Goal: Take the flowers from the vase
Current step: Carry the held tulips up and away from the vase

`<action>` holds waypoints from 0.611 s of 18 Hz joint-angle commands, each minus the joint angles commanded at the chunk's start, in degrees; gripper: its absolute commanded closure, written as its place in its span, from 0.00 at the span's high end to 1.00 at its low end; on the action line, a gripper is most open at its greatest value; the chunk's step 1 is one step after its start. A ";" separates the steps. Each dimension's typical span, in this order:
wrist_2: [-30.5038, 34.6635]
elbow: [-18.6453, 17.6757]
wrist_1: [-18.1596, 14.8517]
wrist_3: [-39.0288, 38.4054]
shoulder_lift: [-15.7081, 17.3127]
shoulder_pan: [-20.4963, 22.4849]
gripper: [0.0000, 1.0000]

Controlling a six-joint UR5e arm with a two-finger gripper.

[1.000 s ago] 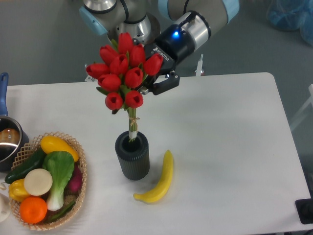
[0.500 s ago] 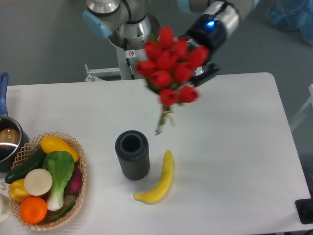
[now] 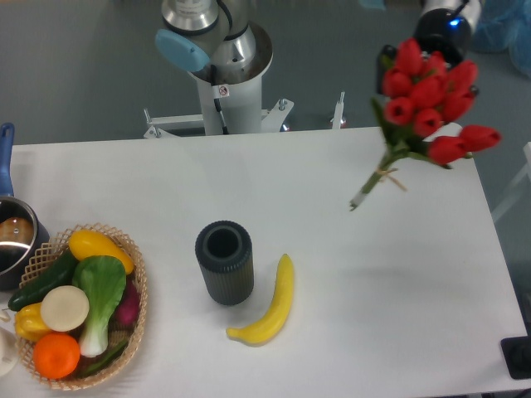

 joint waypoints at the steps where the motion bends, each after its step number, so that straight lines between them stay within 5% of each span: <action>1: 0.00 0.00 0.00 0.88 -0.35 0.53 0.50; 11: 0.44 0.26 0.00 2.82 -2.03 1.59 0.49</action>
